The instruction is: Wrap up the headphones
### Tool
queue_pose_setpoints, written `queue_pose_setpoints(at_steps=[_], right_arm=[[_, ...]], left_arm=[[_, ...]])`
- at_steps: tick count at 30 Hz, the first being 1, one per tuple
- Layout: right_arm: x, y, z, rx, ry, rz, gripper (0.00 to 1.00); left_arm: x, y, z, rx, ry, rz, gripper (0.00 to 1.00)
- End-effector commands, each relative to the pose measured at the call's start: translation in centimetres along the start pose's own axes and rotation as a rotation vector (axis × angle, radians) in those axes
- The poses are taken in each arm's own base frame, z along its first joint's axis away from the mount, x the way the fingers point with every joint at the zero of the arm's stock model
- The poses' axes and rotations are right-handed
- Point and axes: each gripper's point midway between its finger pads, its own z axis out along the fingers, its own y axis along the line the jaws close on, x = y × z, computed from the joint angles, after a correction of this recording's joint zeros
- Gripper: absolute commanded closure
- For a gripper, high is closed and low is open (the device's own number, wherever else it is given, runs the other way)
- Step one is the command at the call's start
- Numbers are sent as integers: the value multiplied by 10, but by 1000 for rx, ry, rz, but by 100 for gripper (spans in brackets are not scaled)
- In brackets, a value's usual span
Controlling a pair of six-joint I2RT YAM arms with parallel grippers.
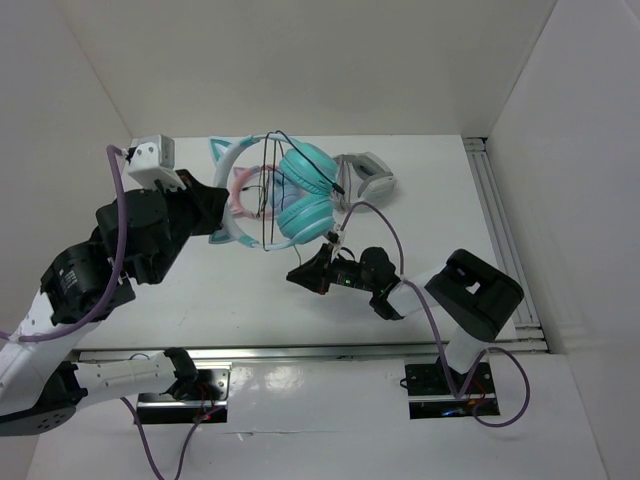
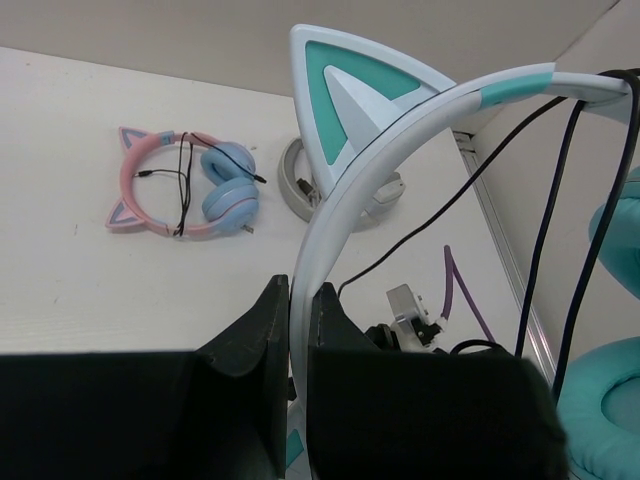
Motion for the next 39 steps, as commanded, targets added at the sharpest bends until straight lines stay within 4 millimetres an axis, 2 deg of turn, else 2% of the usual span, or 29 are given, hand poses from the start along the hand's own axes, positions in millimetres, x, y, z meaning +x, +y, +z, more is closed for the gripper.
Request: queue_pose_setpoints(at_steps=[1,3,5,10,11,14,18,20,21,22,23,25,29,30,32,33,34,37,38,39], right_arm=[[-22,11,0,-29,-74,-76,97],[-25,12,0,-32,-82,-80,100],[-20,7,-3,-1,-66,-73,100],[-7,15,-1,80,-32,-99,100],[-10,27,2,104,-50,-112,100],[13,39,1,205,23,-139,100],[17,66,2,230,45,-174,100],[8,74,1,263,32,-208,100],[6,92,0,241,44,-210,100],[4,100,-1,229,48,-223,100],[4,111,-1,209,57,-236,100],[-4,124,-1,176,66,-245,100],[-9,144,4,83,115,-281,100],[-11,148,6,60,128,-307,100],[-18,156,10,32,149,-330,100],[-21,159,11,23,153,-339,100],[-31,166,12,8,157,-338,100],[-45,170,15,8,180,-410,100],[-56,170,15,31,195,-431,100],[-61,169,15,45,200,-447,100]], left_arm=[[-44,-13,-12,61,-132,-162,100],[-46,-10,-12,45,-141,-163,100],[-44,-6,-10,20,-147,-158,100],[-38,20,-1,-130,-190,-160,100],[-35,24,3,-160,-194,-159,100],[-29,34,18,-244,-185,-159,100],[-14,41,52,-296,-122,-134,100],[-8,51,71,-344,-110,-118,100],[-3,58,79,-371,-100,-86,100],[-4,61,84,-382,-105,-91,100],[5,75,92,-423,-84,-70,100],[15,85,103,-457,-63,-58,100],[39,88,115,-447,-22,-45,100],[50,87,117,-441,-3,-32,100],[54,82,114,-445,-8,-11,100],[69,85,114,-454,28,17,100],[74,86,112,-464,38,36,100],[93,90,106,-471,77,95,100],[99,92,104,-477,93,123,100],[99,94,101,-475,94,136,100]])
